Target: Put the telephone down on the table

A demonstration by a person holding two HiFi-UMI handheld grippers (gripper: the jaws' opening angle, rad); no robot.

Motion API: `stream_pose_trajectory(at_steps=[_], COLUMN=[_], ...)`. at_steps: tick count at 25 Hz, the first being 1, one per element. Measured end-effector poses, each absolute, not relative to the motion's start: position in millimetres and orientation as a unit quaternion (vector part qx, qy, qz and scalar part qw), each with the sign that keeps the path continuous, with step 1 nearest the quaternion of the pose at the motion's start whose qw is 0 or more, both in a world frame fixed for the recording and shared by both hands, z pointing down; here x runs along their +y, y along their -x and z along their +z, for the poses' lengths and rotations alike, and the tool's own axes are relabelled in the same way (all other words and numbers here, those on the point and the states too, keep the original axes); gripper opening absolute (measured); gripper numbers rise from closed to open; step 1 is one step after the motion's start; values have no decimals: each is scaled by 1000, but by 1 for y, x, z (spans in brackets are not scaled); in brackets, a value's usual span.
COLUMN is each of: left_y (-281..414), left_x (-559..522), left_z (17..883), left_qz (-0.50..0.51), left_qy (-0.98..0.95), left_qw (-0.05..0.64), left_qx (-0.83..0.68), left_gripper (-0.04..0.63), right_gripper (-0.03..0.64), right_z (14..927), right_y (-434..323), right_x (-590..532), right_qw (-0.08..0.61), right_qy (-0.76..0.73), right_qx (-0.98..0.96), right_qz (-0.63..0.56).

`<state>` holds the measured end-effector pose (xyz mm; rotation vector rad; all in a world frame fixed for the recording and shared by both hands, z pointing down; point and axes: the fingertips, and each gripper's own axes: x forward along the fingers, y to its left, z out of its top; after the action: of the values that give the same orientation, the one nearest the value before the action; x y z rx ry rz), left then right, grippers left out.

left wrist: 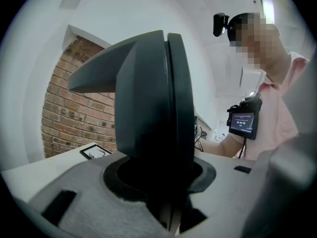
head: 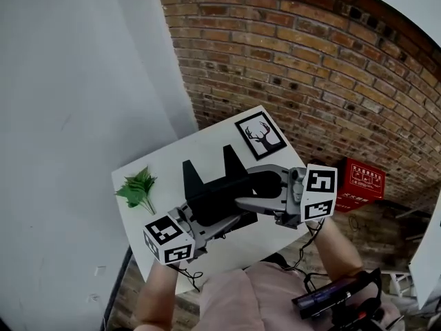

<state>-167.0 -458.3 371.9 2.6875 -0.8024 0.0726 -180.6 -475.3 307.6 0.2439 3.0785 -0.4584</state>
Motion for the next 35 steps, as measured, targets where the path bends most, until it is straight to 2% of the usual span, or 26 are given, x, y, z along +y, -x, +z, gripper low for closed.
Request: stream_pose_trajectory(at_steps=[13, 35], left_y=[190, 200], left_x=[-493, -514], left_z=[401, 511], left_qz=[27, 10], left_qy=[-926, -886], left_qw=[211, 323], left_qx=[-310, -333], left_gripper=[166, 166], right_gripper=[189, 190], right_z=[338, 455], right_y=[206, 224], right_x=[-514, -546], right_qw=[-8, -61], right_qy=[-106, -133], right_qx=[976, 945], right_qz=[-190, -292])
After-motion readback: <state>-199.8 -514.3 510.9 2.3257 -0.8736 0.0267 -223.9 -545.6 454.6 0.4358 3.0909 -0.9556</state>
